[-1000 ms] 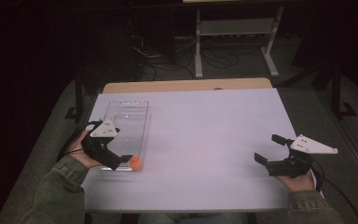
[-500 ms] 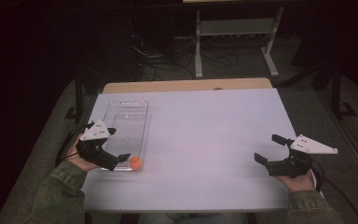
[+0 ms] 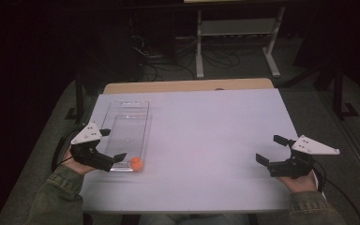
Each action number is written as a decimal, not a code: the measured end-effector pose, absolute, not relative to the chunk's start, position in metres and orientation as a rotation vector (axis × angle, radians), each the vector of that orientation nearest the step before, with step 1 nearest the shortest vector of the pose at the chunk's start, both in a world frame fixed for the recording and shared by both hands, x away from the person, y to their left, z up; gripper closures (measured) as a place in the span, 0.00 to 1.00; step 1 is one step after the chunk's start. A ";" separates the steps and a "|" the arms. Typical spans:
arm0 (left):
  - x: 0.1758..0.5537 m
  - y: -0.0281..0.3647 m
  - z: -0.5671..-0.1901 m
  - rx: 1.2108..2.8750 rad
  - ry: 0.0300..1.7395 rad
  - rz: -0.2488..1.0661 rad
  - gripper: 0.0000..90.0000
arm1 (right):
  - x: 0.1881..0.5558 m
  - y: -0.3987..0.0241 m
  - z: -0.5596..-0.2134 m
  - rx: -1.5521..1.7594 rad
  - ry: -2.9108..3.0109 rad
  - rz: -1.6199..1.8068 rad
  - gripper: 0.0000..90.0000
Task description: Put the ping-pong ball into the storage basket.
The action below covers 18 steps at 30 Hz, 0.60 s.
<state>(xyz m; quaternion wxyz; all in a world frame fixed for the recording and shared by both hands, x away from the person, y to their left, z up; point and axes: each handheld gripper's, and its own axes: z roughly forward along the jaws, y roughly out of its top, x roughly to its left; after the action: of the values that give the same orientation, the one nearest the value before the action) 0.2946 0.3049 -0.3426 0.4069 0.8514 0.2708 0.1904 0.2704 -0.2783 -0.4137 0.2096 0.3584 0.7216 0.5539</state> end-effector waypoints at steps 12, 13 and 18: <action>0.287 0.316 -0.352 2.098 0.715 0.505 0.00 | 0.270 -0.278 -0.414 0.997 2.008 1.541 0.00; 0.286 0.317 -0.353 2.089 0.719 0.508 0.00 | 0.270 -0.278 -0.414 0.998 2.008 1.541 0.00; 0.285 0.324 -0.356 2.065 0.740 0.514 0.00 | 0.270 -0.278 -0.414 0.997 2.008 1.541 0.00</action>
<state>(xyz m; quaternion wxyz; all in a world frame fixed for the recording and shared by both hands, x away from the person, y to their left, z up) 0.2846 0.3242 -0.3563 0.4298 0.8276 0.2964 0.2060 0.2703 -0.2780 -0.4140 0.2089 0.3584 0.7219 0.5539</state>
